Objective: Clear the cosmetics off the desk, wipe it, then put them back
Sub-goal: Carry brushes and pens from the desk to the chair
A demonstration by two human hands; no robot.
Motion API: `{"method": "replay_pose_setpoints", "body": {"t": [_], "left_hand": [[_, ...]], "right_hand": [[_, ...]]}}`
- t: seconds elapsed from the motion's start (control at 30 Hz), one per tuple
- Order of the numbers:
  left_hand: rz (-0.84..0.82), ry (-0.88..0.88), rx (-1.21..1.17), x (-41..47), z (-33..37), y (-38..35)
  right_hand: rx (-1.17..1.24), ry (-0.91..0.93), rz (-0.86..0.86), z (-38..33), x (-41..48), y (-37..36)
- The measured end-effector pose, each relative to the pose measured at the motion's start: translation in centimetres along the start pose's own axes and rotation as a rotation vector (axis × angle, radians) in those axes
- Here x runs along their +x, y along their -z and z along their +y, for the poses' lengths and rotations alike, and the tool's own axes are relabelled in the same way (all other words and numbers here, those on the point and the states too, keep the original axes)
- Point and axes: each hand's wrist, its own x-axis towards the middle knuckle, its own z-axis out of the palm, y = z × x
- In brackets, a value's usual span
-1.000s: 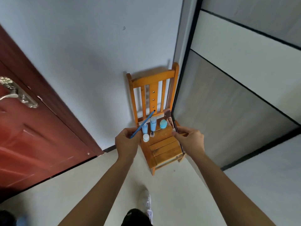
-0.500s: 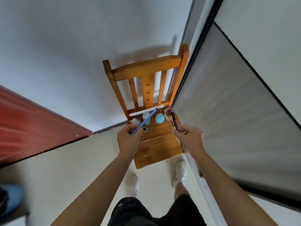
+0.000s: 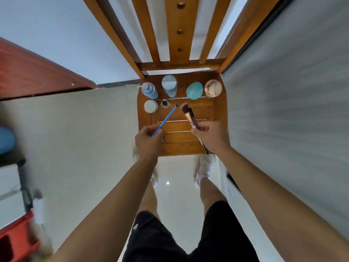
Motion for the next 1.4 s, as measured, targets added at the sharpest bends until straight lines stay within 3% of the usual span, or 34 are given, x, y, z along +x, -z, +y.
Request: {"method": "replay_pose_setpoints", "body": {"t": [0.27,0.47,0.63,0.87,1.1,1.4], "left_hand": [[0.011,0.052,0.067,9.5,-5.5,-5.1],[-0.018,-0.048,0.093,13.2,-5.8,-6.9],[-0.101,-0.133,0.143,13.0,-5.8,-6.1],[-0.02,-0.262,0.211,9.3,-3.0,-2.5],[0.11,-0.551,0.387,2.8,3.8,3.1],[0.457,-0.904,0.49,-13.6,14.5,18.3]], "right_hand": [[0.062,-0.113,-0.057,3.8,8.6,-8.7],[0.071,-0.09,0.045,2.8,12.2,-12.0],[0.039,-0.08,0.069,2.4,12.1,-11.8],[-0.025,-0.058,0.137,1.1,8.3,-6.8],[-0.093,0.196,0.332,-4.0,2.3,0.4],[-0.321,0.742,0.306,-20.2,-11.9,9.0]]}}
